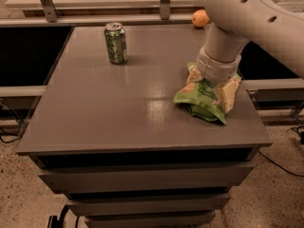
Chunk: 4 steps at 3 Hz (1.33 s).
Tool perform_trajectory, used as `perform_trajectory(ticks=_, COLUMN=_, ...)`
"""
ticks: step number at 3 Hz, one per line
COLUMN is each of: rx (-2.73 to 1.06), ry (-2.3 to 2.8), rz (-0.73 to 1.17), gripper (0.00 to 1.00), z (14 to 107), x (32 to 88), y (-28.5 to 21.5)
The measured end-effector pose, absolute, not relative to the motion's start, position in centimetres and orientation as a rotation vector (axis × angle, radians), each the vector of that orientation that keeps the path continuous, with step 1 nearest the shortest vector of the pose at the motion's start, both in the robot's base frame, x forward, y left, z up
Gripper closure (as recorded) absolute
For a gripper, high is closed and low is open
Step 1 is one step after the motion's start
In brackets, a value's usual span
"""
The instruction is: Move green rice chip bag near green can
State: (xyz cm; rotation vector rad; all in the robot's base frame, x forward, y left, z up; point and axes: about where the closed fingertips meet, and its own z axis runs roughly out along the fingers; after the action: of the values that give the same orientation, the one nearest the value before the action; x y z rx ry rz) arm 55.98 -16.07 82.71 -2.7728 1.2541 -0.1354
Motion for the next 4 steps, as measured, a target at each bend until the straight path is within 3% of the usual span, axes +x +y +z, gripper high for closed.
perform_trajectory(ticks=1, rx=-2.770, ry=1.255, rz=-0.138, gripper=1.00, z=82.8, x=56.0, y=-16.1)
perform_trajectory(ticks=3, rx=-2.765, ry=1.255, rz=-0.143, gripper=1.00, z=83.2, x=56.0, y=-16.1)
perform_trajectory(ticks=4, rx=-2.663, ry=1.277, rz=-0.231, gripper=1.00, z=88.2, x=56.3, y=-17.5)
